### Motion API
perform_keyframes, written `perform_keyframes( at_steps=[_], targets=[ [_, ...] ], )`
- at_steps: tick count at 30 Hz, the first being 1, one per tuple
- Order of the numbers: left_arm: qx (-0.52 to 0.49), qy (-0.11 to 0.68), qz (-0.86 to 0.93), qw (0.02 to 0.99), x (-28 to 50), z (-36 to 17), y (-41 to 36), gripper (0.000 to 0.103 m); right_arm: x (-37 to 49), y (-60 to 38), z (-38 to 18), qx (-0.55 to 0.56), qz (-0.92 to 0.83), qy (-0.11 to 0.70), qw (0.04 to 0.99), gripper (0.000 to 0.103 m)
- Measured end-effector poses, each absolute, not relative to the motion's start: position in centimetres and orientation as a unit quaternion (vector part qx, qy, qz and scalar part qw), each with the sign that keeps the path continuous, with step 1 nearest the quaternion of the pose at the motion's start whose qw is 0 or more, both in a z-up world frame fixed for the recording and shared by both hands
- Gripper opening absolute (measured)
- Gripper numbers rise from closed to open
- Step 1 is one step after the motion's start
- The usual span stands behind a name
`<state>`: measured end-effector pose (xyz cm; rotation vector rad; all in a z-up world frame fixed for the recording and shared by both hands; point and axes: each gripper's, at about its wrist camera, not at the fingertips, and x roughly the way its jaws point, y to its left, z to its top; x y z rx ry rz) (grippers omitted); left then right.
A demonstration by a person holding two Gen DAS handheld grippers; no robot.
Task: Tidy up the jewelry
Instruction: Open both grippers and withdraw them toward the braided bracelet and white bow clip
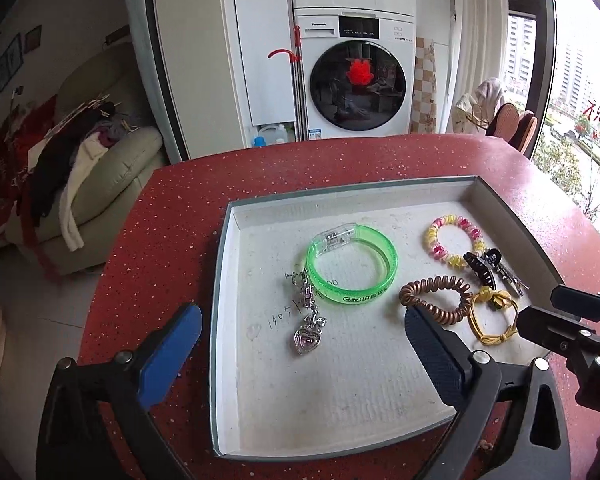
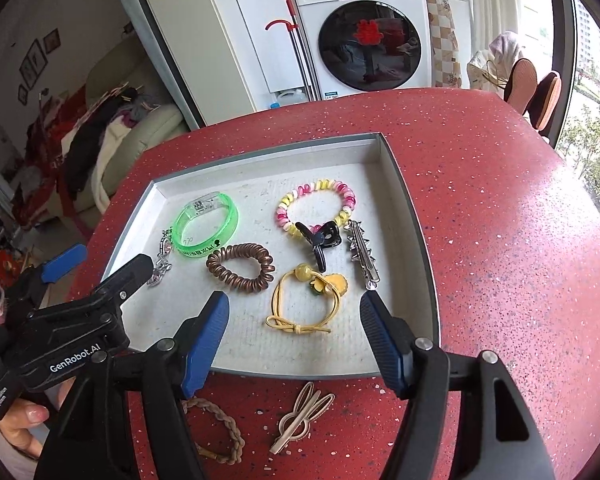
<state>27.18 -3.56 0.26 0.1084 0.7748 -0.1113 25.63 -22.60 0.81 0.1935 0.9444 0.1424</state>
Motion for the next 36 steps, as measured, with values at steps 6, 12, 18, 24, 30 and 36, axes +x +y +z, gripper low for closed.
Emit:
perform_keyframes(
  at_steps=[6, 12, 18, 24, 30, 36],
  targets=[
    [0.056, 0.377, -0.056, 0.923, 26.9, 0.8, -3.4, 0.103, 25.0, -22.3, 1.3, 0.094, 0.072, 0.449, 0.886, 0.072],
    [0.056, 0.378, -0.053, 0.923, 25.9, 0.9, -2.9, 0.103, 24.1, -22.2, 1.9, 0.102, 0.074, 0.443, 0.888, 0.079],
    [0.045, 0.383, -0.055, 0.921, 24.5, 1.0, -2.3, 0.103, 23.2, -22.1, 2.6, 0.11, 0.077, 0.432, 0.892, 0.081],
    [0.045, 0.385, -0.061, 0.92, 22.9, 1.3, -2.2, 0.103, 21.9, -22.3, 3.6, 0.121, 0.078, 0.411, 0.9, 0.084],
    [0.042, 0.389, -0.069, 0.918, 21.4, 1.6, -2.2, 0.103, 20.3, -22.6, 4.3, 0.141, 0.083, 0.385, 0.908, 0.103],
    [0.047, 0.39, -0.083, 0.916, 19.5, 1.6, -2.8, 0.103, 18.7, -22.4, 4.7, 0.137, 0.085, 0.375, 0.913, 0.103]
  ],
)
